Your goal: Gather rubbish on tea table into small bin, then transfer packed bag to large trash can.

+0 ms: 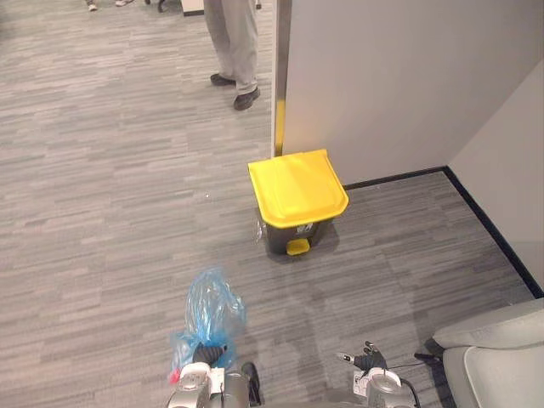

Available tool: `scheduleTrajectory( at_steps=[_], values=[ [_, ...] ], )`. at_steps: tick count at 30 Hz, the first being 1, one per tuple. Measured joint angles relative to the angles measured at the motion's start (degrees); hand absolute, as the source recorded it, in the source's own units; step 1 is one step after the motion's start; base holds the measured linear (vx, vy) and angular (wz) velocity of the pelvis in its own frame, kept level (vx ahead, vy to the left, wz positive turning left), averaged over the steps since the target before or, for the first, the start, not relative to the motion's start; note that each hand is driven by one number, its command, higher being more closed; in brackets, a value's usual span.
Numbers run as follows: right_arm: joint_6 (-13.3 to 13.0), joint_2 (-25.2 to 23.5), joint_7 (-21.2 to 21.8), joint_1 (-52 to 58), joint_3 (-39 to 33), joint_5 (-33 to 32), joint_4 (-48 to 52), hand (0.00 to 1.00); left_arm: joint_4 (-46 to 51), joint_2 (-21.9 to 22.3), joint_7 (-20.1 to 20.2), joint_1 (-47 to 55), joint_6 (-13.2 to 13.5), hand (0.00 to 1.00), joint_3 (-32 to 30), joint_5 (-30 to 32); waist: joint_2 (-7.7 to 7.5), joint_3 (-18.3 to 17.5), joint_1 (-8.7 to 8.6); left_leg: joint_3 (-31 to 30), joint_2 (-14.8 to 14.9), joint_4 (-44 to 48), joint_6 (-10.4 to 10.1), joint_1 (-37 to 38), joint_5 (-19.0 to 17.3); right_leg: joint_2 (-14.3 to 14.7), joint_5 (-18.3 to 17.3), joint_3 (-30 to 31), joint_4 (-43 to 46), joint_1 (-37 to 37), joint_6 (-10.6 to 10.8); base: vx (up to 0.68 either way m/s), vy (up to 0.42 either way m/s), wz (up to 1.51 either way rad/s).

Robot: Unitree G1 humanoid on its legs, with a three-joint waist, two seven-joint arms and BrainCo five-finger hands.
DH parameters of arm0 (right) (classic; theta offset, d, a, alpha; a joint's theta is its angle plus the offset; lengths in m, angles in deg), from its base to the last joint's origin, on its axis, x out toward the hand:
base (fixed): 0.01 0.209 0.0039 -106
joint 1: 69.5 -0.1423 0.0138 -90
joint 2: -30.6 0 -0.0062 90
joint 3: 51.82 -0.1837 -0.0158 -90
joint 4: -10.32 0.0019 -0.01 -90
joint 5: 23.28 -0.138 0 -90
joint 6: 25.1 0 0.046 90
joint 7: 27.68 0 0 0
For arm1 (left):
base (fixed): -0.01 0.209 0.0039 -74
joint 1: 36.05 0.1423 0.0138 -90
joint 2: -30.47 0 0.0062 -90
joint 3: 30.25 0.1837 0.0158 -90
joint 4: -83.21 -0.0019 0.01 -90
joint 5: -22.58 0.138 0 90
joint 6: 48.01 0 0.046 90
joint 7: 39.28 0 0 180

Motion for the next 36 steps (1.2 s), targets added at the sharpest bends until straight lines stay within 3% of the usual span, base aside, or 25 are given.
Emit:
scheduleTrajectory(
  at_steps=[1, 4, 5, 6, 7, 8, 10, 11, 13, 14, 15, 17, 19, 21, 22, 23, 25, 27, 34, 36],
  values=[
    [-0.1, 0.4, 0.0, -0.3, 0.2, 0.0, 0.0, 0.00, 0.0, -0.3, 0.0, -0.3, 0.0, 1.00, -0.2, 0.0, 0.53, 0.3, -0.36, -0.5, 0.1, -2.0, 0.0, 2.3, 0.0, 0.7, -1.1, -2.9, -0.6, -2.4, -1.8, 0.27, 0.024, 0.18],
    [-0.3, 0.7, 0.0, -0.9, 0.6, 0.0, 0.0, 0.00, 0.0, -0.2, -0.2, -0.8, 0.0, 1.00, -0.4, 0.0, 1.02, 0.5, -1.59, -1.5, 0.9, -4.8, -0.1, 5.2, 0.0, 3.0, -1.3, -6.8, -10.0, -6.3, -3.3, 0.27, -0.054, 0.31],
    [-0.4, 0.7, 0.0, -1.0, 0.6, 0.0, 0.0, 0.00, 0.0, -0.2, -0.2, -0.8, 0.0, 1.00, -0.3, 0.0, 0.99, 0.5, -1.94, -2.6, 1.3, -5.6, -1.1, 6.2, -0.4, 4.4, 1.3, -7.2, -18.8, -7.1, -3.4, 0.27, -0.121, 0.48],
    [-0.5, 0.6, 0.0, -0.5, 0.6, -0.2, 0.0, 0.00, -0.3, -0.7, -0.2, -0.8, 0.0, 1.00, -0.2, 0.0, -0.33, 0.2, -2.45, -3.6, 0.8, -5.6, -2.6, 6.6, -1.1, 5.0, 9.9, -6.3, -27.7, -6.8, -4.2, 0.29, -0.137, 0.53],
    [-0.5, 0.8, 0.1, -0.4, 0.5, -0.3, 0.0, 0.00, -0.7, -0.4, -0.2, -0.9, 0.0, 1.00, -0.2, 0.0, -0.10, 0.4, -2.75, -4.6, 0.8, -5.7, -3.2, 7.1, -1.5, 5.5, 12.0, -6.3, -27.9, -5.9, -6.2, 0.35, -0.141, 0.33],
    [-0.5, 1.8, 0.0, -0.6, 0.0, -0.2, -0.3, 0.00, -1.5, 0.6, 0.1, -1.1, 0.0, 1.00, 0.0, 0.0, 1.41, 0.2, -2.29, -6.0, 2.7, -6.0, -4.3, 7.8, -1.3, 6.9, 11.8, -6.6, -28.6, -4.5, -6.7, 0.41, -0.184, 0.03],
    [-0.4, 1.9, -0.1, -0.7, -0.6, -0.3, -0.3, 0.00, -1.5, 1.5, 0.1, -1.1, 0.1, 1.00, -0.3, 0.0, 2.15, 0.4, -2.05, -6.5, 3.4, -6.0, -5.8, 8.1, -0.3, 7.0, 9.6, -7.7, -27.5, -4.0, -7.6, 0.35, -0.180, 0.14],
    [-0.5, 1.8, -0.2, -0.3, -1.2, -0.5, 0.0, 0.00, -1.5, 1.9, 0.2, -1.0, 0.1, 1.00, -0.4, 0.0, 2.34, 0.3, -2.73, -7.6, 3.7, -3.7, -6.0, 7.8, -0.2, 7.0, 8.5, -9.2, -27.7, -2.8, -7.9, 0.29, -0.162, 0.53],
    [-0.4, 1.7, -0.2, 0.7, -1.1, -0.6, 0.1, 0.00, -0.5, 2.9, 0.4, -1.4, 0.1, 1.00, -0.5, 0.0, 2.12, 0.5, -2.51, -7.7, 5.6, 9.5, -6.9, 3.8, -0.6, 7.2, 7.7, -10.6, -30.5, 2.2, -8.5, 0.28, -0.146, 0.49],
    [-0.4, 1.4, -0.2, 1.4, 0.1, -0.6, 0.8, 0.00, 1.0, 4.1, 0.6, -0.8, 0.1, 1.00, -1.0, 0.0, 2.10, 0.6, -2.26, -6.8, 8.4, 23.3, -8.3, -1.9, -0.6, 7.6, 6.9, -11.3, -32.5, 5.6, -8.9, 0.24, -0.074, 0.17],
    [-0.3, 1.3, -0.1, 2.0, 0.0, -0.7, 1.6, 0.00, 2.2, 5.4, 0.6, -0.2, 0.2, 1.00, -2.0, 0.0, 2.40, 0.6, -1.44, -4.2, 11.0, 29.6, -7.3, -4.8, -1.8, 8.2, 6.2, -11.5, -33.0, 7.7, -9.3, 0.21, -0.038, 0.07],
    [-0.3, 0.7, -0.1, 2.3, -0.6, -1.1, 2.5, 0.00, 2.4, 6.2, 0.7, 0.6, 0.1, 1.00, -2.5, 0.0, 2.28, 0.5, -1.32, -1.5, 12.5, 27.7, -5.8, -7.3, -2.8, 8.1, 5.7, -11.2, -34.0, 9.6, -8.9, 0.18, 0.026, -0.12],
    [-0.3, 0.5, -0.2, 2.1, -0.7, -1.2, 2.7, 0.00, 2.6, 6.1, 0.6, 0.5, 0.1, 1.00, -2.6, 0.0, 2.41, 0.5, -1.06, -0.6, 11.8, 18.8, -5.5, -9.2, -2.8, 7.5, 5.5, -9.9, -34.6, 10.5, -8.3, 0.21, 0.114, -0.25],
    [-0.3, 0.6, -0.2, 2.5, -0.8, -1.2, 2.4, 0.00, 2.6, 6.2, 0.7, 0.7, 0.0, 1.00, -2.4, 0.0, 3.06, 0.0, -1.09, -1.8, 9.9, 6.9, -5.7, -8.8, 1.8, 7.2, 4.9, -9.0, -34.5, 10.7, -6.6, 0.21, 0.160, -0.27],
    [0.1, 1.1, -0.2, 2.4, -1.4, -1.3, 1.5, 0.00, 1.5, 5.8, 0.6, 0.6, 0.0, 1.00, -2.3, 0.0, 2.53, -0.7, -0.97, -2.6, 7.8, 1.9, -5.7, -6.8, 7.4, 6.6, 5.0, -6.4, -35.0, 11.2, -4.7, 0.18, 0.103, -0.20],
    [0.1, 1.0, -0.2, 2.6, -1.4, -1.4, 1.3, 0.00, 1.3, 5.4, 0.6, 0.7, 0.0, 1.00, -2.2, 0.0, 2.21, -0.9, -0.99, -2.6, 7.1, 0.9, -5.6, -6.3, 7.4, 6.2, 5.1, -6.0, -35.7, 11.2, -4.4, 0.23, 0.165, -0.24],
    [0.1, -0.3, -0.2, 3.0, -2.6, -1.9, 0.5, 0.00, 0.4, 3.6, 0.6, 0.6, 0.0, 1.00, -2.0, 0.1, 0.19, -1.7, -1.12, -1.0, 5.1, -2.3, -5.1, -4.6, 7.7, 4.4, 5.6, -4.8, -38.7, 12.2, -3.2, 0.16, 0.125, -0.17],
    [0.2, -0.5, -0.1, 2.9, -2.5, -1.9, -0.7, 0.00, -0.5, 2.5, 0.6, 0.6, 0.0, 1.00, -1.5, 0.2, -0.25, -2.0, -1.09, 0.1, 4.0, -4.1, -5.1, -2.8, 7.7, 3.6, 6.0, -3.7, -40.2, 13.1, -2.6, 0.13, 0.108, -0.24],
    [0.2, 0.6, 0.1, 1.9, -2.4, -1.8, -1.5, 0.00, -0.8, -1.0, 0.6, 0.2, 0.0, 1.00, -0.1, 1.2, 0.20, -2.0, -1.16, 0.6, 2.9, -5.2, -3.9, -2.0, 6.1, 3.1, 5.4, -1.6, -39.8, 12.0, -1.9, 0.07, 0.035, -0.19],
    [0.2, 1.9, 0.2, 1.3, -2.4, -1.8, -1.5, 0.00, -1.4, -0.1, 0.6, 0.2, -0.1, 1.00, 0.9, 1.2, 0.43, -1.4, -1.48, 0.8, 2.1, -4.0, -3.2, -1.6, 4.3, 2.2, 3.4, -0.5, -31.0, 8.7, -0.4, 0.05, 0.059, -0.18]
  ],
)
